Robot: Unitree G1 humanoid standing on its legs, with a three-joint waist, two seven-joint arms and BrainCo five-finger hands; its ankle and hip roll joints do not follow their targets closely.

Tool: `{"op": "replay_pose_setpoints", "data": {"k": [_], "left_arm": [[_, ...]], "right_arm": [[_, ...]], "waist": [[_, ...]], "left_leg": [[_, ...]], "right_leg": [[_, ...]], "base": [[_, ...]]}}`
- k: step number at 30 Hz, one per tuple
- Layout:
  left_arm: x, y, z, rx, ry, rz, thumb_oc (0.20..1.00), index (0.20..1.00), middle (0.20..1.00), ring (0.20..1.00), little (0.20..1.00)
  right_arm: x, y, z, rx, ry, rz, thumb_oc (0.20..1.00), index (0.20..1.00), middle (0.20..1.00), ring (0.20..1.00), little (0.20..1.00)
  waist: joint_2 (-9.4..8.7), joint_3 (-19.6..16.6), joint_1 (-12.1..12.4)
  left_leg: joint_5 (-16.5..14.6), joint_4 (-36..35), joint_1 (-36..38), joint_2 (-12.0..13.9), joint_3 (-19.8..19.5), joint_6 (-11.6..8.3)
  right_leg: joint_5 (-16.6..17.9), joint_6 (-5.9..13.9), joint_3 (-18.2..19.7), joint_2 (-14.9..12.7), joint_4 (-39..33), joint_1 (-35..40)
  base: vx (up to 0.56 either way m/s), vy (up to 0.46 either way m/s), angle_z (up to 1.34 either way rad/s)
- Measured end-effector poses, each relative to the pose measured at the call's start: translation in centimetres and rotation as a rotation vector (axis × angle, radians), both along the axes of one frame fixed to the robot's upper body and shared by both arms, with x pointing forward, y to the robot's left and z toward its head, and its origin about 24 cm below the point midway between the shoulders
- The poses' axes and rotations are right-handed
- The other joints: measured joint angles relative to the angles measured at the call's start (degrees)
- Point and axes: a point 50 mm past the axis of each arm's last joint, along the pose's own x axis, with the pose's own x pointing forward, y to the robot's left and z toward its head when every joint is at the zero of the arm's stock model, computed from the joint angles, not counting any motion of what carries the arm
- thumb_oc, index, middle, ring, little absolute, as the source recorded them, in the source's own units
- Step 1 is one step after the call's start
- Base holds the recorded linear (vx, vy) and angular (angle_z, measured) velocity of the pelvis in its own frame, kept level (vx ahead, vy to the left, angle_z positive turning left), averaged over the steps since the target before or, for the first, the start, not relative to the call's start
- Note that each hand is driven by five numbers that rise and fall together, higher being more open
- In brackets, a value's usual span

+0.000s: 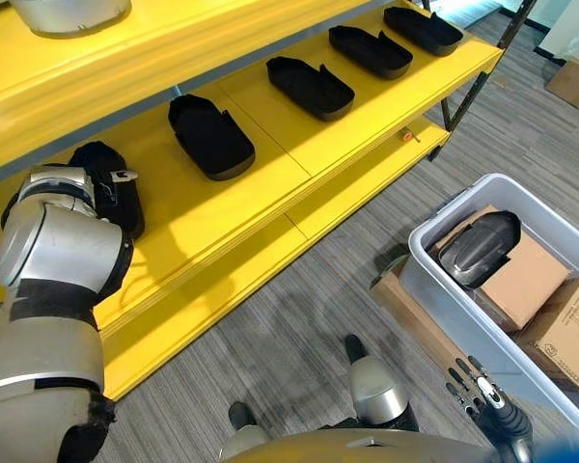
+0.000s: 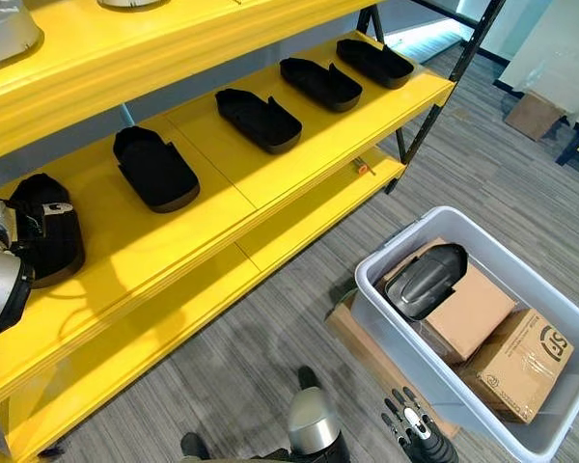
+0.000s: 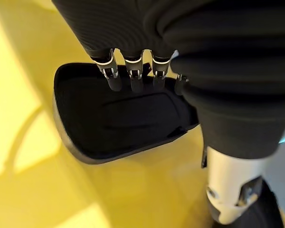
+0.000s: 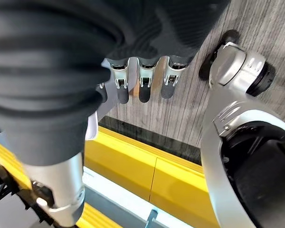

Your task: Move parts from the plastic box to the shelf.

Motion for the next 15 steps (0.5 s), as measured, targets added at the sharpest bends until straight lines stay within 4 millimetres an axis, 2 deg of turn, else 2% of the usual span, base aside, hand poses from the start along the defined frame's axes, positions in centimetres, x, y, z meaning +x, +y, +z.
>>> {"op": "replay_pose_setpoints", "data": {"k": [15], "left_arm": [[0.7,-1.3,-1.0,-0.005,0.018,-0.024,1.0,1.0,1.0,1.0,1.0]], "right_arm": [[-0.1,0.0,-0.1,0.001,0.003,0.0,1.0,1.0,1.0,1.0,1.0]], "waist": [[-0.99,0.73,-0.14]], "left_leg": [[-0.13,-0.01,0.03,0.09,0.11,-0.12]], "right_leg": [[-0.06,-0.01,0.09,0.1,-0.04,-0.02]], "base": [[0.0,0.0,0.0]]}}
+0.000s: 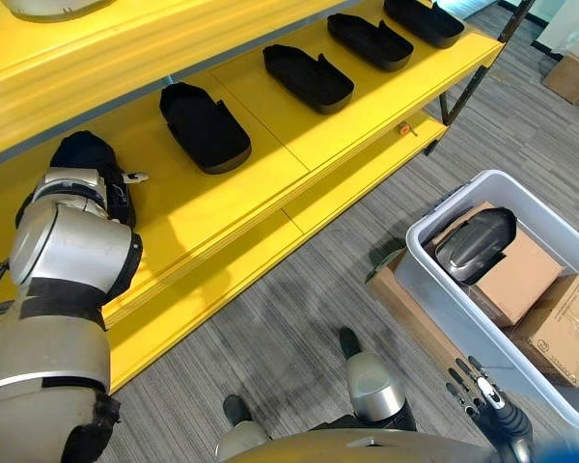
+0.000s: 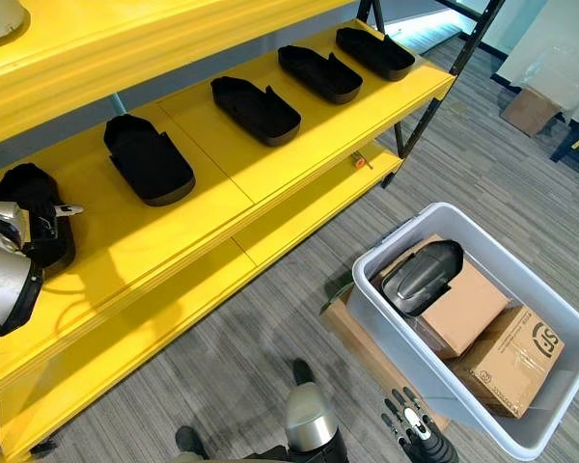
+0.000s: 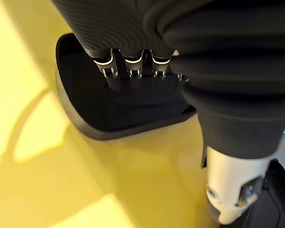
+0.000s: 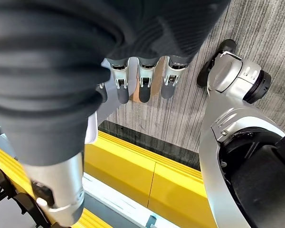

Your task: Move parts from the plastic box to the shelf.

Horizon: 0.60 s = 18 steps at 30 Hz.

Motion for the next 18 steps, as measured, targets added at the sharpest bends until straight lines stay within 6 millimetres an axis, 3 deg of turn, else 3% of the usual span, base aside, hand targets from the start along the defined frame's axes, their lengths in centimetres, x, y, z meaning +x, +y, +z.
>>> {"op": "replay_pose_setpoints", "data": {"k": [18], "left_arm": [[-0.8,-0.4,-3.3,-0.18,-0.009,0.02,1.0,1.0,1.0,1.0,1.0]], "right_arm": [[-0.3,0.0,-0.2,0.015,0.006,0.002,1.0,1.0,1.0,1.0,1.0]], "waist": [[-0.19,-0.24,-0.62]], "left_leg": [[0.0,0.0,0.72,0.21,1.08,-0.15]], "right_leg": [[0.0,0.0,0.91,0.33,0.38,-0.22]], "base": [[0.01,-0.006,-0.02]]}}
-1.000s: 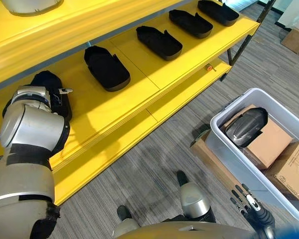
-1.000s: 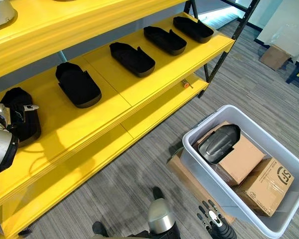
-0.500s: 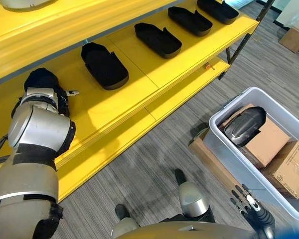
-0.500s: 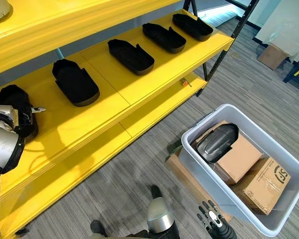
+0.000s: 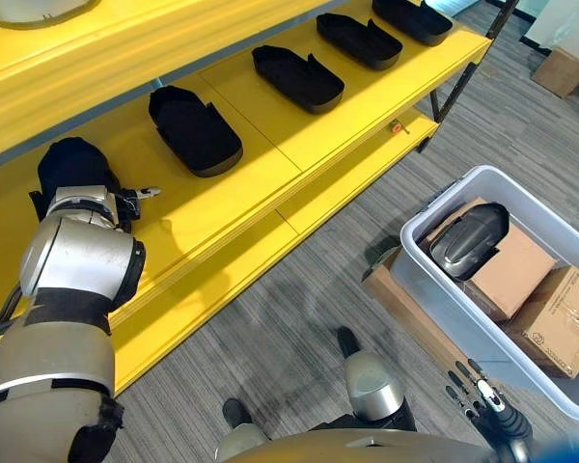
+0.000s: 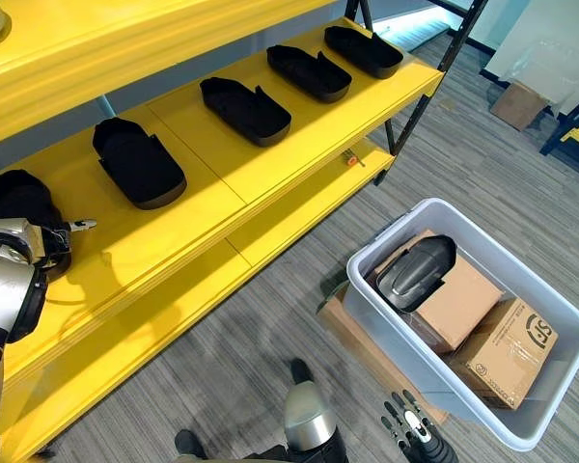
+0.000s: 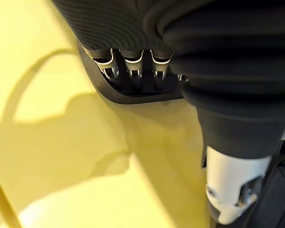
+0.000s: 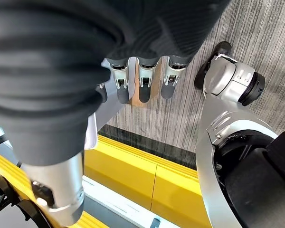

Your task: Move parts from the plastic box to the shelf.

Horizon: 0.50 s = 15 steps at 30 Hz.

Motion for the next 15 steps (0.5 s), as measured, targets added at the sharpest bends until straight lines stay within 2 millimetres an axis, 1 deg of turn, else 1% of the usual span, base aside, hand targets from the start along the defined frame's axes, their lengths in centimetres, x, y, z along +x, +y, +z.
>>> {"op": "replay_pose_setpoints", "data": {"k": [6,12,15], "left_arm": [[-0.4,0.0,-0.9,-0.058,-0.004,0.012,1.0,1.0,1.0,1.0,1.0],[-1.0,0.2,-2.0,-0.083,0.013,0.031,1.0,1.0,1.0,1.0,1.0],[-1.0,0.2,-2.0,-0.087,0.012,0.032,1.0,1.0,1.0,1.0,1.0]], "right_arm": [[0.0,0.1,-0.1,0.017,0.011,0.003,1.0,1.0,1.0,1.0,1.0],[0.0,0.2,-0.1,0.037,0.004,-0.013,1.0,1.0,1.0,1.0,1.0],[0.0,0.2,-0.1,0.041,0.008,-0.012,1.0,1.0,1.0,1.0,1.0]], "waist": [[-0.11,-0.34,-0.27],[-0.19,-2.59,-1.41],[-0.18,-2.74,-1.67]], "left_leg": [[-0.04,-0.01,0.24,0.06,0.2,0.04],[-0.05,-0.01,0.23,0.05,0.52,0.06],[-0.02,-0.01,0.23,0.05,0.58,0.12]], "right_leg": [[-0.01,-0.01,0.19,0.08,0.28,-0.02],[-0.03,-0.04,0.6,0.12,0.55,-0.44],[-0.03,-0.04,0.72,0.16,0.81,-0.62]], "base": [[0.0,-0.002,-0.01],[0.0,-0.005,-0.02],[0.0,-0.004,-0.01]]}}
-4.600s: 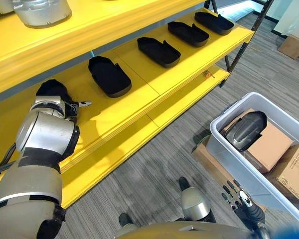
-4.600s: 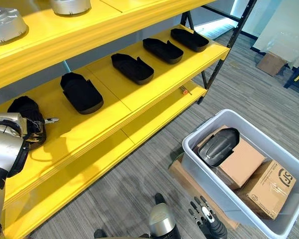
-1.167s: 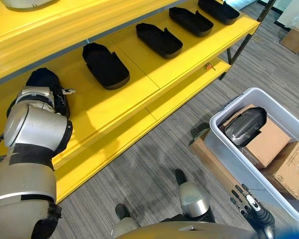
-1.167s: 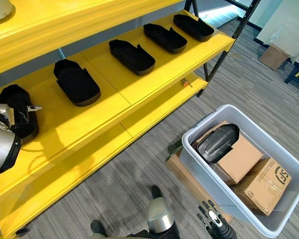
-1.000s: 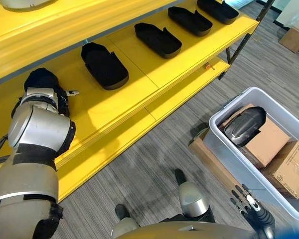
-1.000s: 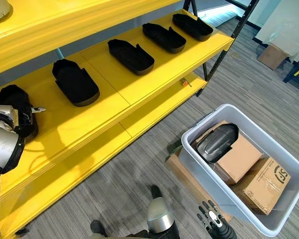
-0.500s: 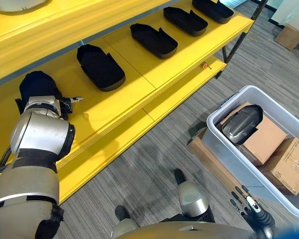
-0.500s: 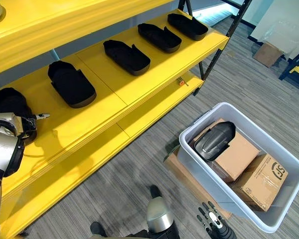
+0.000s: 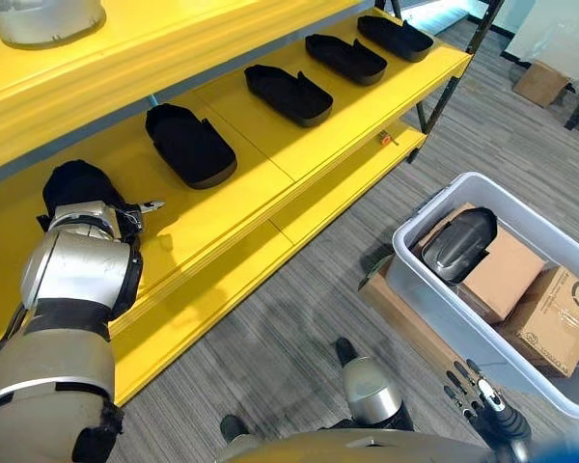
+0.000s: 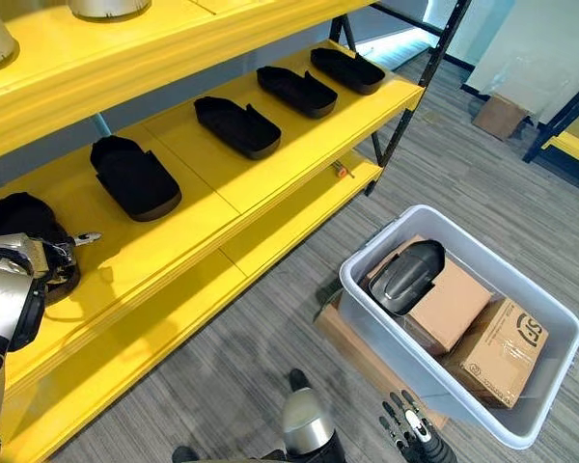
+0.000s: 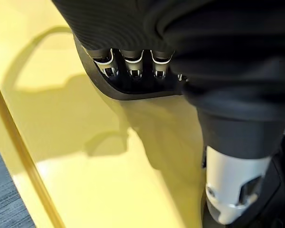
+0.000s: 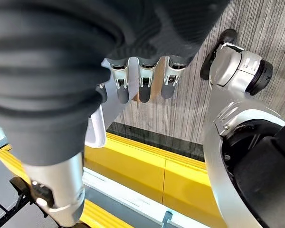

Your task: Move parts from the plastic box to the shelf.

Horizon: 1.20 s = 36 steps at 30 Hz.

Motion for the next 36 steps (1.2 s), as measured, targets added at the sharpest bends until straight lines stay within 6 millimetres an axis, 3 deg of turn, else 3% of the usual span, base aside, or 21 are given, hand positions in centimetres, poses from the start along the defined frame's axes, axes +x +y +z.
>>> {"op": "replay_pose_setpoints", "data": {"k": [14,20,27,30,31,32,34,35,36], "left_arm": [[0.4,-0.6,-0.2,-0.112,-0.075,0.033,1.0,1.0,1.0,1.0,1.0],[0.4,-0.6,0.0,-0.109,-0.077,0.015,1.0,1.0,1.0,1.0,1.0],[0.2,0.0,0.5,0.018,-0.006,-0.039,1.0,1.0,1.0,1.0,1.0],[0.3,0.3,1.1,0.078,0.019,-0.06,1.0,1.0,1.0,1.0,1.0],[0.8,0.2,2.0,0.136,0.031,-0.09,1.0,1.0,1.0,1.0,1.0],[1.8,0.1,4.5,0.322,0.048,-0.152,1.0,1.0,1.0,1.0,1.0],[3.9,-2.7,5.1,0.46,0.059,-0.292,1.0,1.0,1.0,1.0,1.0],[5.3,-5.2,5.2,0.509,0.049,-0.389,1.0,1.0,1.0,1.0,1.0],[7.1,-9.8,4.6,0.567,0.015,-0.556,1.0,1.0,1.0,1.0,1.0]], "right_arm": [[0.1,0.0,0.1,0.006,-0.004,-0.002,1.0,1.0,1.0,1.0,1.0],[0.7,0.3,0.5,0.028,-0.028,0.008,1.0,1.0,1.0,1.0,1.0],[1.1,0.3,0.5,0.036,-0.036,0.006,1.0,1.0,1.0,1.0,1.0],[1.4,0.8,0.4,0.046,-0.04,0.02,1.0,1.0,1.0,1.0,1.0],[1.2,1.0,0.2,0.05,-0.031,0.011,1.0,1.0,1.0,1.0,1.0],[1.9,1.6,-0.1,0.065,-0.043,0.014,1.0,1.0,1.0,1.0,1.0],[2.8,2.7,-0.4,0.09,-0.069,-0.014,1.0,1.0,1.0,1.0,1.0],[2.8,3.3,-1.0,0.101,-0.056,-0.038,1.0,1.0,1.0,1.0,1.0],[3.7,4.3,-1.2,0.118,-0.079,-0.075,1.0,1.0,1.0,1.0,1.0]], "waist": [[0.34,-0.17,-0.58],[2.23,-1.2,-0.55],[4.09,-2.98,0.14],[4.43,-5.86,1.78],[4.27,-6.08,2.31],[3.99,-6.52,2.93],[4.32,-6.97,5.79],[4.56,-7.21,7.45],[5.36,-7.67,10.18]], "left_leg": [[0.17,0.01,0.25,0.01,0.49,-0.2],[0.13,0.0,0.68,0.0,0.58,-0.19],[-0.04,-0.03,0.84,0.01,0.03,0.08],[0.2,-0.01,0.06,-0.15,-1.15,0.31],[0.44,0.02,0.14,-0.4,-1.79,0.37],[0.61,-0.01,-0.32,-0.81,-2.66,0.61],[0.65,-0.01,-1.08,-1.11,-3.57,0.93],[0.58,-0.03,-1.82,-1.19,-4.22,0.83],[0.78,0.0,-3.54,-1.63,-5.58,1.09]], "right_leg": [[0.0,0.01,0.58,0.13,0.36,-0.25],[0.0,0.0,0.63,0.13,0.32,0.18],[-0.24,-0.39,0.01,0.06,-0.1,0.96],[-0.32,-0.5,-1.24,-0.32,-0.53,1.63],[0.2,0.08,-1.72,-0.51,-0.94,2.31],[-0.08,-0.25,-2.57,-1.03,-0.55,2.03],[-0.27,-0.41,-3.39,-1.44,-0.31,1.85],[-0.66,-0.38,-3.78,-1.57,-0.2,1.5],[-0.95,-0.16,-5.07,-2.17,0.49,0.32]], "base": [[0.0,-0.004,-0.01],[0.0,0.0,0.0],[-0.01,0.003,0.03],[-0.03,0.036,0.2],[-0.06,0.021,0.33],[-0.05,0.033,0.37],[-0.07,0.037,0.3],[-0.1,0.032,0.38],[-0.11,0.021,0.49]]}}
